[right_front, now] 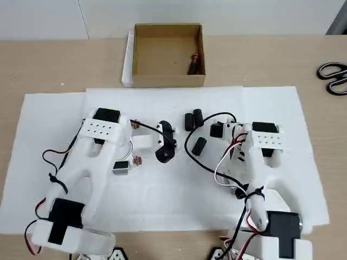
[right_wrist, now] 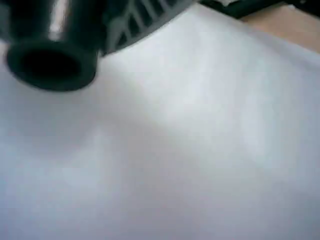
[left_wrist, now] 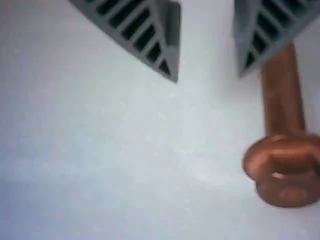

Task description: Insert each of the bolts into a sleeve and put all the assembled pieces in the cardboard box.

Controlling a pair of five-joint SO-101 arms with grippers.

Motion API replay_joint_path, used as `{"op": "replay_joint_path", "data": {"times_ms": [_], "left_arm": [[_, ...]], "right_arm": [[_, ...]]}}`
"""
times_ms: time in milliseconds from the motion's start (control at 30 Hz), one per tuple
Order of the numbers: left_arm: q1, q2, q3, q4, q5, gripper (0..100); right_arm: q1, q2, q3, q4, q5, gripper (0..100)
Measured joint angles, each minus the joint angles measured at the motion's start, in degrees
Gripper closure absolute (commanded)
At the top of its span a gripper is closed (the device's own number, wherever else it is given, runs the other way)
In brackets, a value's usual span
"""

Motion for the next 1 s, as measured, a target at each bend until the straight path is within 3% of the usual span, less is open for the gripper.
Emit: {"op": "replay_joint_path", "data": {"times_ms": [300,1000], "left_arm": [[-0.18,6.07,-1.32,-6.51,0.00,92],[1.32,9.41,-1.23,-5.89,-0.09,99]], "right_arm": [[0.00,0.00,0.00,-0.09,0.00,99.1],[-0.09,0.00,0.00,-0.09,0.00,99.1]]}}
